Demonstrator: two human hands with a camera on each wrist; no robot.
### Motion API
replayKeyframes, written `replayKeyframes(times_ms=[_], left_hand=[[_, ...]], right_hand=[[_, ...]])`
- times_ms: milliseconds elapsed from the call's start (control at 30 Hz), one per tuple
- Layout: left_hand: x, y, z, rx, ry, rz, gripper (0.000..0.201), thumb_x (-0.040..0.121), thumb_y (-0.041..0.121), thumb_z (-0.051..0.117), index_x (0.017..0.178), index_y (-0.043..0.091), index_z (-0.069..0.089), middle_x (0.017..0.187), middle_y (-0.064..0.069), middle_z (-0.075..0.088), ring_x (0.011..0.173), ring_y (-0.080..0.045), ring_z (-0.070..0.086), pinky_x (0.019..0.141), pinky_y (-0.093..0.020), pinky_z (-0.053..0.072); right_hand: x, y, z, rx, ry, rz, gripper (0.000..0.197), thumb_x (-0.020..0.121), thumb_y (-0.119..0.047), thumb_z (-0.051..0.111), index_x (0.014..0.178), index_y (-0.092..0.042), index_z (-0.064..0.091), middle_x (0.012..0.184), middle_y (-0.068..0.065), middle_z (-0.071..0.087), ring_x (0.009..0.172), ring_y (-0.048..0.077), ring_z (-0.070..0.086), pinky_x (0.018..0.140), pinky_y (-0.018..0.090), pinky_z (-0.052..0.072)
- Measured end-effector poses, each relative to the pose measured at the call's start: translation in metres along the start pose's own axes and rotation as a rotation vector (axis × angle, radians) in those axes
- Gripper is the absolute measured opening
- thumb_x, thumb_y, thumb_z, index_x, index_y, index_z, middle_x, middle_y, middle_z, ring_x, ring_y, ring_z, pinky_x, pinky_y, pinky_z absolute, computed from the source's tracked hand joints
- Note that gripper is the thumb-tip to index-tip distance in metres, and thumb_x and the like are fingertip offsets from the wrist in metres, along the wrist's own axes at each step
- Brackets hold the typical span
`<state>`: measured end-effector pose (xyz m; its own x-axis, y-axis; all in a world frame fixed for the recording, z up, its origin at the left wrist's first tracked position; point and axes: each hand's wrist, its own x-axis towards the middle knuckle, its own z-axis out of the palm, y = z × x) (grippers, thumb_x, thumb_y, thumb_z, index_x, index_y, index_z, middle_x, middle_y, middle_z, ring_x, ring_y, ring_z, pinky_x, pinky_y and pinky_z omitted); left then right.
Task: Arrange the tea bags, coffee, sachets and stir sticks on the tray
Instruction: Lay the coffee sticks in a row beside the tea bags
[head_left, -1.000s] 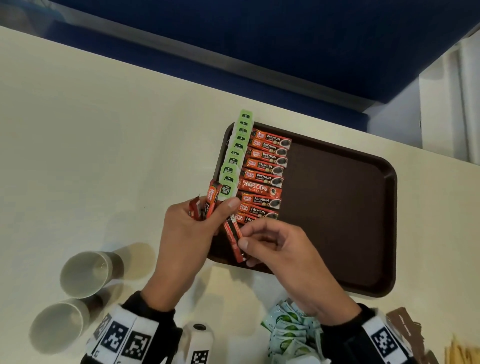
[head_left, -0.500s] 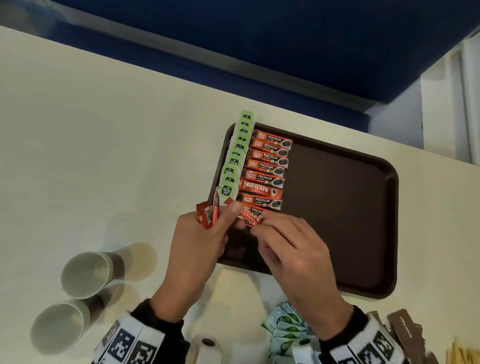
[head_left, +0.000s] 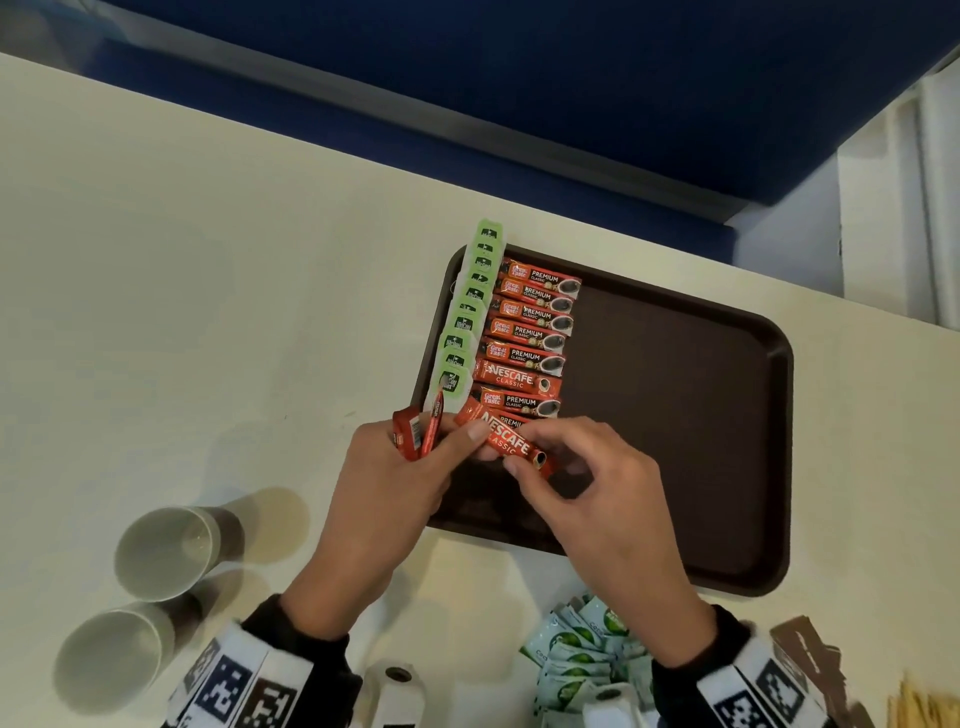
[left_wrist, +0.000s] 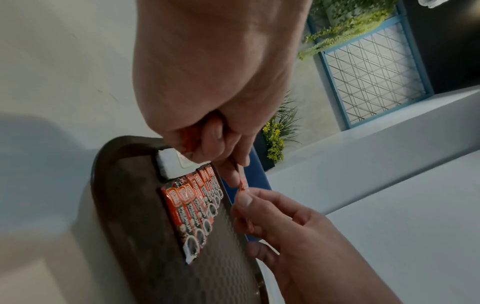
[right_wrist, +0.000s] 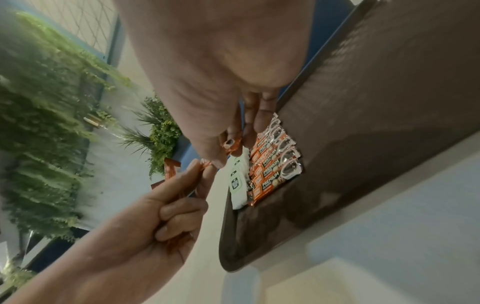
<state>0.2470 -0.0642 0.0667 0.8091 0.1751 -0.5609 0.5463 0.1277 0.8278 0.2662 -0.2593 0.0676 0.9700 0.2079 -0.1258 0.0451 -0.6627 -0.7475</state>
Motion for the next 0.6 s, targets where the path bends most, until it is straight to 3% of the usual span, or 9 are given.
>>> replayKeyframes(times_ms=[67,233,367,467,600], left_hand=[[0.0,-0.001,-0.004,0.022,0.055,0.013,0.023,0.096,0.04,0.076,0.084,0.023,0.087,0.066,-0.001,0.075,0.046,-0.007,0.043,0.051,-0.02,0.039],[0.007,-0.004,-0.023,-0.006,0.199,0.014,0.023,0.095,0.042,0.075,0.084,0.026,0.087,0.085,-0.028,0.073,0.049,-0.01,0.041,0.058,-0.031,0.036],[0.01,-0.005,-0.027,0.024,0.191,0.031,0.026,0.096,0.041,0.075,0.086,0.021,0.087,0.09,-0.029,0.074,0.047,-0.005,0.043,0.056,-0.027,0.037],[0.01,-0.005,-0.025,0.033,0.18,0.034,0.027,0.096,0.04,0.076,0.083,0.019,0.086,0.078,-0.03,0.068,0.045,-0.006,0.041,0.052,-0.021,0.037],[0.008,-0.007,-0.023,0.015,0.165,0.008,0.028,0.096,0.04,0.077,0.081,0.018,0.086,0.062,-0.014,0.059,0.045,-0.007,0.042,0.055,-0.024,0.038]], right_hand=[[-0.001,0.009,0.002,-0.062,-0.033,0.017,0.026,0.089,-0.034,0.083,0.114,-0.031,0.076,0.107,-0.022,0.07,0.105,0.004,0.062,0.085,0.016,0.049],[-0.015,0.033,0.016,-0.362,-0.051,-0.059,0.029,0.085,-0.038,0.084,0.112,-0.03,0.076,0.11,-0.015,0.063,0.104,0.01,0.052,0.086,0.035,0.05],[-0.017,0.039,0.032,-0.491,-0.032,-0.128,0.033,0.084,-0.035,0.087,0.115,-0.026,0.077,0.111,-0.008,0.065,0.104,0.019,0.055,0.082,0.038,0.05],[-0.015,0.038,0.036,-0.499,-0.005,-0.127,0.04,0.086,-0.036,0.084,0.123,-0.024,0.074,0.116,-0.006,0.065,0.106,0.02,0.054,0.084,0.038,0.051],[-0.014,0.038,0.037,-0.52,0.003,-0.169,0.03,0.089,-0.036,0.082,0.115,-0.024,0.076,0.112,-0.006,0.066,0.104,0.02,0.053,0.081,0.037,0.048]])
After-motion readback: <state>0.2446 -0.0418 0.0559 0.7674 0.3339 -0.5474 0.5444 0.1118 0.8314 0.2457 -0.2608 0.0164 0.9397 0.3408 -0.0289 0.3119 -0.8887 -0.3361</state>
